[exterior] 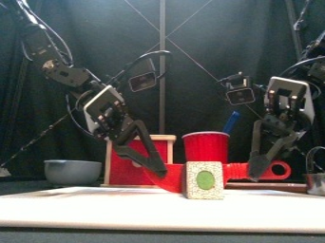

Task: Place sushi on board then cut the sushi with the knife then place the pieces on the plate
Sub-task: Cut the sushi into 4 pieces

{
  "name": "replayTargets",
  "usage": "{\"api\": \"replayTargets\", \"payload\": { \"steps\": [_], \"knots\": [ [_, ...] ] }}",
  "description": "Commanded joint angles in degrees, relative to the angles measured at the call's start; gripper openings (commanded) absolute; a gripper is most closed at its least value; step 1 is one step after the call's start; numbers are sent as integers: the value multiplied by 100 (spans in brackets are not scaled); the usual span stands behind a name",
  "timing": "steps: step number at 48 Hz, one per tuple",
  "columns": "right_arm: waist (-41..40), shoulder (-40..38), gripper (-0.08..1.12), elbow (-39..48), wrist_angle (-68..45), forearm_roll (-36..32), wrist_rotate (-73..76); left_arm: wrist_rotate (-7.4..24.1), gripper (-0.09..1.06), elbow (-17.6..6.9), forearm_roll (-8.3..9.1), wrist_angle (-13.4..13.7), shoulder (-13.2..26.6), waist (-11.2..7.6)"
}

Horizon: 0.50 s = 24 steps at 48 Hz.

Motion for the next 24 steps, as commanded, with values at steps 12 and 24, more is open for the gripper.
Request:
{"api": "replayTargets", "payload": {
  "steps": [12, 24],
  "knots": [
    [-545, -88, 31, -62, 88, -167, 44, 9, 48, 0, 255, 79, -114, 97],
    [-519, -281, 31, -79, 53, -149, 44, 9, 48, -9, 316, 176, -272, 114]
  ]
}}
